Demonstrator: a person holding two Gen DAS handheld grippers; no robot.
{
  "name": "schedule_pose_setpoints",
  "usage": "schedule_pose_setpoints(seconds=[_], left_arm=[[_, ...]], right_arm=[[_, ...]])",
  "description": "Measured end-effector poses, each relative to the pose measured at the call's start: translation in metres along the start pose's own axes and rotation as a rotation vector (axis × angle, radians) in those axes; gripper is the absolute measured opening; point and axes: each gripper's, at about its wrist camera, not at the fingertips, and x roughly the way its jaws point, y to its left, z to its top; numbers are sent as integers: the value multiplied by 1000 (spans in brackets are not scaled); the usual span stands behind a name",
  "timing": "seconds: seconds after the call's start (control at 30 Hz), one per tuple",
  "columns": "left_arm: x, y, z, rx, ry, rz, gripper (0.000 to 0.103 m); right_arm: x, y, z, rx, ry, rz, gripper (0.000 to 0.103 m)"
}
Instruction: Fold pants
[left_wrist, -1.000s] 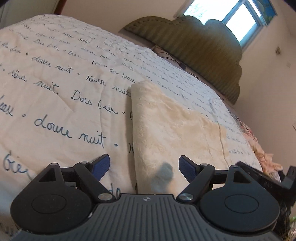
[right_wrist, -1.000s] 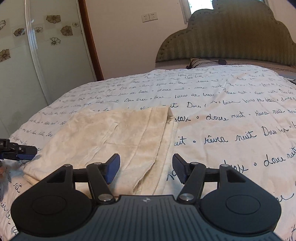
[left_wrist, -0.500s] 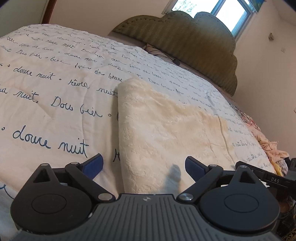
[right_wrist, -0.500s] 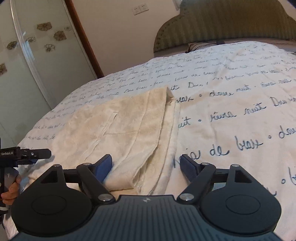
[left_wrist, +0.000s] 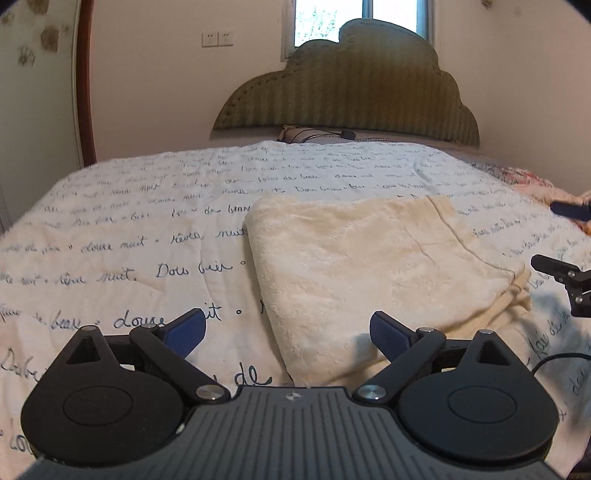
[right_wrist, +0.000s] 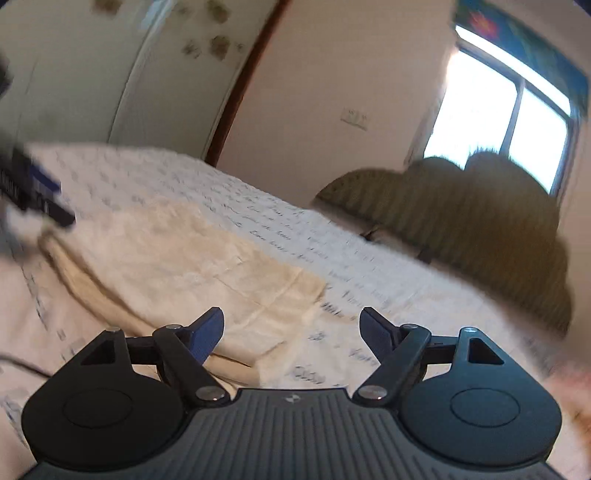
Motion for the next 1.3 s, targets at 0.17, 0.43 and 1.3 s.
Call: schedule_pose_setpoints(seconds=[0.17, 0.43, 1.3], left_arm=[[3, -5, 5, -53, -4, -23, 98], [37, -4, 17, -99, 88, 26, 98], [88, 24, 28, -195, 199, -31, 102]], right_arm=[[3, 4, 4, -21, 14, -49, 81], [58, -41, -5, 599, 130, 217, 81], [125, -76, -51, 949, 270, 506, 82]])
